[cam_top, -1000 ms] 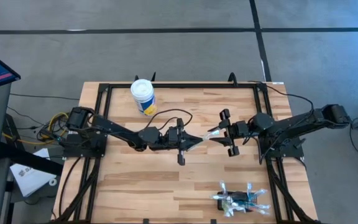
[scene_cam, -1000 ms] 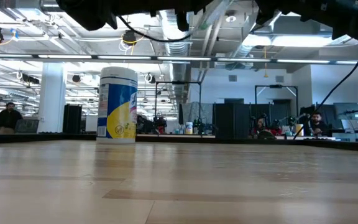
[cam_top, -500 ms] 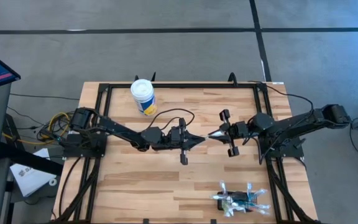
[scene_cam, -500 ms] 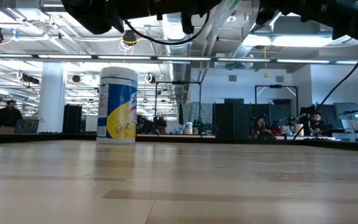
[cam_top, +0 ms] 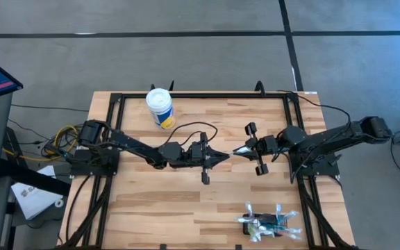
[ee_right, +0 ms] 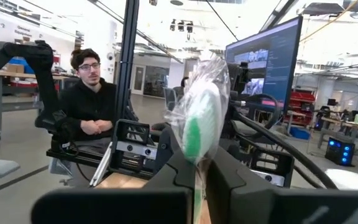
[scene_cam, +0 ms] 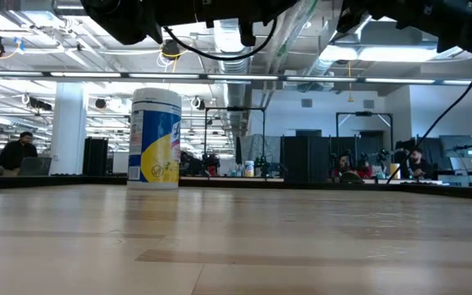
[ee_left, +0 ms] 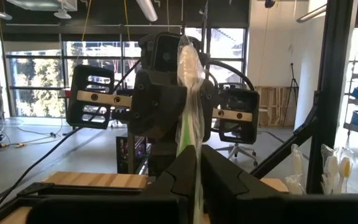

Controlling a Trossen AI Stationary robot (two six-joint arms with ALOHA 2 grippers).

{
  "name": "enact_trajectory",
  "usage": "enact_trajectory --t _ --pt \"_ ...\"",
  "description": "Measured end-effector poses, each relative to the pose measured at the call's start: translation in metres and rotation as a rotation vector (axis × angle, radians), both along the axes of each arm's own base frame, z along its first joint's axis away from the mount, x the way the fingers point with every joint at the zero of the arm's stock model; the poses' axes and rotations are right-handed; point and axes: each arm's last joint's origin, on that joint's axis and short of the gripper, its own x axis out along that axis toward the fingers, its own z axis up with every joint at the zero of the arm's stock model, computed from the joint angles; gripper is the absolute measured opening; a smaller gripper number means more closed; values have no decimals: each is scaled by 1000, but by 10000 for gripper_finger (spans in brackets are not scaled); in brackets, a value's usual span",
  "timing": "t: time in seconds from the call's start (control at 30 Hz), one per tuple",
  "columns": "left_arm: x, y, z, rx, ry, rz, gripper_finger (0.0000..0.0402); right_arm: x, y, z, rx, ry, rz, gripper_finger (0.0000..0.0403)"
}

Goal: Pick & Place toothbrushing station
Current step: Put the green toothbrush into the wire organizer

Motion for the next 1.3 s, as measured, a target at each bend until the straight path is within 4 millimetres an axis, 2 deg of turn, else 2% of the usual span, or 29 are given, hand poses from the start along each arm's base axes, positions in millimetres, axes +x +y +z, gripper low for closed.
enact_trajectory --t 0.23,0.5,0.77,0.93,1.1,1.3 --pt "0 0 0 0 5 0 41 -8 0 4 15 27 10 2" --pt "-8 -1 11 10 64 -7 64 -28 4 10 47 102 46 1" --pt "-17 -10 21 22 123 -34 61 -54 3 11 116 214 66 1" --pt "-17 -14 20 24 136 -44 61 -69 4 11 176 271 90 1" --pt "-17 -13 18 29 161 -43 61 -94 7 10 215 325 146 0" --pt "-17 -12 17 30 169 -39 58 -115 12 12 225 318 239 0"
